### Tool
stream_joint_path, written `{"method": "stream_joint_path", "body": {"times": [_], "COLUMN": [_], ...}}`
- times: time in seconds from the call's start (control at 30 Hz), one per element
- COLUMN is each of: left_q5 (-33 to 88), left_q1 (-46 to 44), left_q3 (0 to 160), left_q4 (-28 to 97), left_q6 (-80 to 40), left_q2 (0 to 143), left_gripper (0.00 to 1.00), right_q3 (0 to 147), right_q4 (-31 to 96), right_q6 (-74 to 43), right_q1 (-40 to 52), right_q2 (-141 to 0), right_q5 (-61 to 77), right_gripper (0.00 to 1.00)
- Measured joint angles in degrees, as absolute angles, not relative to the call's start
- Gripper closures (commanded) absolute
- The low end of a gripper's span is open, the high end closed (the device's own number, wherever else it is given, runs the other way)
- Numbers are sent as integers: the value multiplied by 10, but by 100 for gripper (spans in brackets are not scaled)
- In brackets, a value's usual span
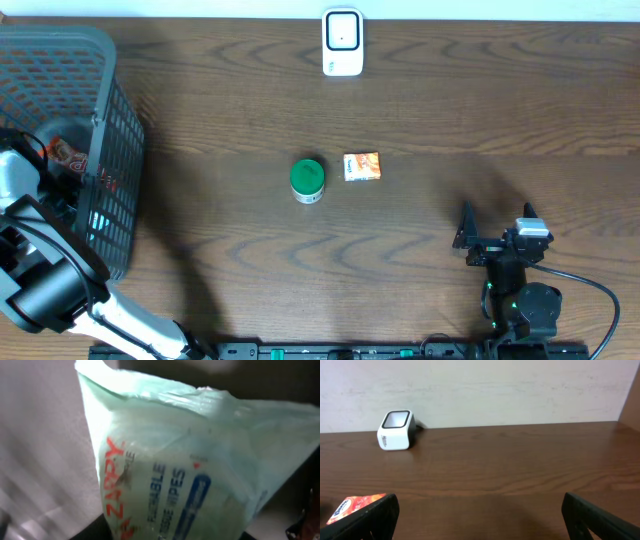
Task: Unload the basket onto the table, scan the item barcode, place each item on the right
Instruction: 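Reach into the basket and grasp the mint-green wipes pack with left gripper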
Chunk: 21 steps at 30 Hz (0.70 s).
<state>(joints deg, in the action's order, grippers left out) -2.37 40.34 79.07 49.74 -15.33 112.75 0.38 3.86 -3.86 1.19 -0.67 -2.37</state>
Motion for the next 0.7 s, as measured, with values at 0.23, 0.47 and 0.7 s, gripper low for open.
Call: {"method": "stream_joint_path", "body": {"times": [0.23,0.47,0.7], "left_q5": [-34,-45,-34], "left_q1": [404,405,405], "left_q3": [799,858,936], "left_q4": [542,623,634], "left_q6": [-150,-150,-150], "left_q2": [1125,1101,947], "left_gripper": [71,71,71], "right_q3": [4,4,4], "right_q4": [39,39,39], "right_q6": [-39,-39,-39], "right_q1": [12,12,12], "right_q2": [-7,-7,-7], "right_q5": [-24,-24,-23], "right_gripper": [1,1,1]}}
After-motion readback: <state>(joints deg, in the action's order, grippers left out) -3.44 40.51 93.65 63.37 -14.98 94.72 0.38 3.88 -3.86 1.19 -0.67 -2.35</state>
